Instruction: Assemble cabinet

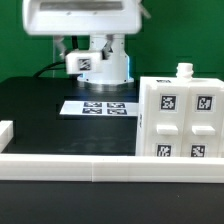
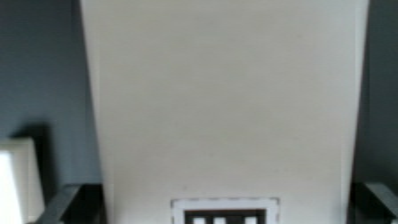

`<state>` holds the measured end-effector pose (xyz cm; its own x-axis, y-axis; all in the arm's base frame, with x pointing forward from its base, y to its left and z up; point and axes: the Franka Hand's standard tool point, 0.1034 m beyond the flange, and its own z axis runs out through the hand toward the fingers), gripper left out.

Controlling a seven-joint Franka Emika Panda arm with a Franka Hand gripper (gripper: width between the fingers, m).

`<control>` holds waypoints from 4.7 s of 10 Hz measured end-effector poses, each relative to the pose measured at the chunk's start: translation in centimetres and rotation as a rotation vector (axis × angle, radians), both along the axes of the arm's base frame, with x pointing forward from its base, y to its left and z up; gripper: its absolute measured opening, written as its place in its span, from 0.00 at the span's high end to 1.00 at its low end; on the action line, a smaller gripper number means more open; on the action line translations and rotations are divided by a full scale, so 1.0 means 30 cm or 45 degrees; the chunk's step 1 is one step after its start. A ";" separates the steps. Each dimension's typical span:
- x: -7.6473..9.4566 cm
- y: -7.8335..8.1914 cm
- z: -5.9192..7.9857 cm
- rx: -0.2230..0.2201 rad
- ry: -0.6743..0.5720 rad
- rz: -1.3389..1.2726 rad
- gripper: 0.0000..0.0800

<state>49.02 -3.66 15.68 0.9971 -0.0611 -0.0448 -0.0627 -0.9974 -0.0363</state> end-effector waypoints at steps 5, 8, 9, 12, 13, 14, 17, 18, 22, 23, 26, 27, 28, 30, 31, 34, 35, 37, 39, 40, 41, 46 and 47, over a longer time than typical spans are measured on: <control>0.397 0.210 0.059 -0.049 0.060 -0.143 0.30; 0.395 0.209 0.050 -0.049 0.047 -0.140 0.30; 0.394 0.209 0.049 -0.050 0.048 -0.140 0.30; 0.375 0.243 0.022 -0.052 0.054 -0.137 0.30; 0.373 0.276 0.031 -0.053 0.070 -0.161 0.30; 0.388 0.303 0.048 -0.053 0.068 -0.162 0.30; 0.391 0.336 0.043 -0.054 0.068 -0.156 0.30; 0.389 0.329 0.043 -0.054 0.068 -0.151 0.30; 0.379 0.235 0.057 -0.053 0.064 -0.075 0.30; 0.375 0.225 0.057 -0.054 0.066 -0.079 0.30; 0.384 0.284 0.072 -0.052 0.058 -0.099 0.30; 0.394 0.307 0.064 -0.052 0.057 -0.091 0.30; 0.406 0.329 0.060 -0.052 0.051 -0.087 0.30; 0.418 0.364 0.059 -0.051 0.040 -0.092 0.30; 0.420 0.375 0.059 -0.051 0.034 -0.090 0.30; 0.422 0.412 0.059 -0.047 0.023 -0.087 0.30; 0.427 0.411 0.059 -0.046 0.012 -0.086 0.30; 0.433 0.399 0.059 -0.039 -0.049 -0.094 0.30; 0.429 0.373 0.058 -0.033 -0.107 -0.097 0.30; 0.428 0.371 0.057 -0.029 -0.138 -0.103 0.30; 0.429 0.378 0.056 -0.028 -0.157 -0.106 0.30; 0.430 0.390 0.057 -0.026 -0.169 -0.120 0.30; 0.420 0.418 0.054 -0.024 -0.174 -0.139 0.30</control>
Offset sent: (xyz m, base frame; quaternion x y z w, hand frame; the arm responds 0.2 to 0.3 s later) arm 0.1000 0.0450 0.0034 -0.0305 -0.0359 0.0925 0.9946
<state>61.61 8.87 17.31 0.9812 -0.1689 0.0931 -0.1664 -0.9855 -0.0334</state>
